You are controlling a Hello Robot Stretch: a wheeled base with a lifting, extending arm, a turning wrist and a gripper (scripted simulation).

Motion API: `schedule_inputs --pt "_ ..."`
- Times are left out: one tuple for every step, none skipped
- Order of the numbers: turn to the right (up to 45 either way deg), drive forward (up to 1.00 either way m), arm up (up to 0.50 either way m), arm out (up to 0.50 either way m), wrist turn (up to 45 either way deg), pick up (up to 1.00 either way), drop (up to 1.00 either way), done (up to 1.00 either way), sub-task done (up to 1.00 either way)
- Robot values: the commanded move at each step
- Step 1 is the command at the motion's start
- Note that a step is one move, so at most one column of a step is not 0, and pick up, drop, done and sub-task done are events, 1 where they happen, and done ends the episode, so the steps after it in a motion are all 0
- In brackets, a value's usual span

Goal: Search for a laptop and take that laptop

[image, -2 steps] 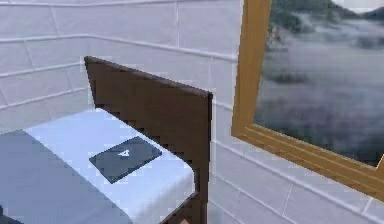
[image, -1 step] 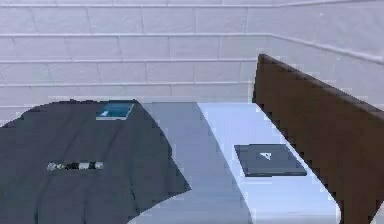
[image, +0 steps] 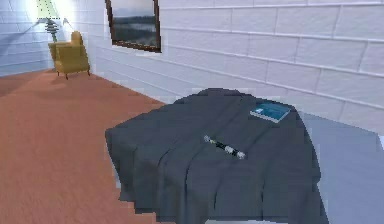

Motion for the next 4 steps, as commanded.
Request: schedule_inputs --pt "-18.0 0.0 0.0 0.0 0.0 0.0 0.0 0.0 0.0" --pt "45.0 0.0 0.0 0.0 0.0 0.0 0.0 0.0 0.0" --pt "45.0 0.0 0.0 0.0 0.0 0.0 0.0 0.0 0.0" --pt "9.0 0.0 0.0 0.0 0.0 0.0 0.0 0.0 0.0"
